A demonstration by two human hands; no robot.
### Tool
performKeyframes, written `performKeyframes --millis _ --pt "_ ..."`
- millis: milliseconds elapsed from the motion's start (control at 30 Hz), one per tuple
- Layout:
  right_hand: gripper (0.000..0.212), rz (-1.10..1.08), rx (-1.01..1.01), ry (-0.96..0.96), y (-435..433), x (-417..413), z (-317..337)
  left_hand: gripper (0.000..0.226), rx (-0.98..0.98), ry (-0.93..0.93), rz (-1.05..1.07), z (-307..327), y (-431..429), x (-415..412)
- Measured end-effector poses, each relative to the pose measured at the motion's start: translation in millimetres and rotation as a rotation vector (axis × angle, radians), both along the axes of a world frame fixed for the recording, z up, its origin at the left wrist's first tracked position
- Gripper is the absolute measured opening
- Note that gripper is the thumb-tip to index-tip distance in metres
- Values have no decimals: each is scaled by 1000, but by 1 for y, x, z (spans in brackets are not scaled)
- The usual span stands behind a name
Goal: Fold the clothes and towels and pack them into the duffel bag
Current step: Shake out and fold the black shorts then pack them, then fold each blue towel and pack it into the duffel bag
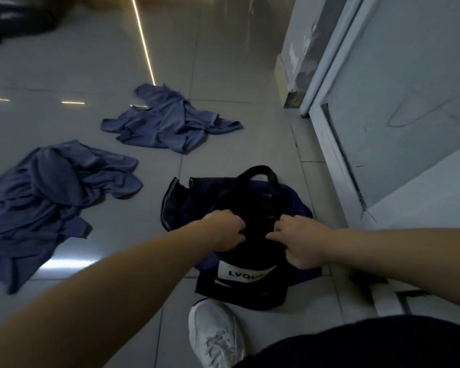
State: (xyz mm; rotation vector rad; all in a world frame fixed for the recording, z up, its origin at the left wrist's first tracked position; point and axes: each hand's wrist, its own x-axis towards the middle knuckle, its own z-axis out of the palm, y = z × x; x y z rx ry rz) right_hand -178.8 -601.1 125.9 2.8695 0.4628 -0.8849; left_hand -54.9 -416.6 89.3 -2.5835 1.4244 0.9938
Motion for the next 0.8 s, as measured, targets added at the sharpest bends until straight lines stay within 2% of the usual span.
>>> performKeyframes --millis 100,267,367,433,533,800 --pt "54 5 23 -31 33 27 19 37 -4 -23 73 34 47 10" --pt "53 65 47 -51 126 83 47 37 79 -94 152 84 132 22" --pt "41 129 48 -50 186 117 55 42 112 -115 204 110 189 28" --pt "43 147 58 -49 223 133 58 44 121 -141 247 119 228 32" --pt "55 203 -3 9 276 154 55 43 142 -152 317 116 287 37" --pt "55 255 -5 81 382 210 -5 43 199 -120 441 41 415 49"
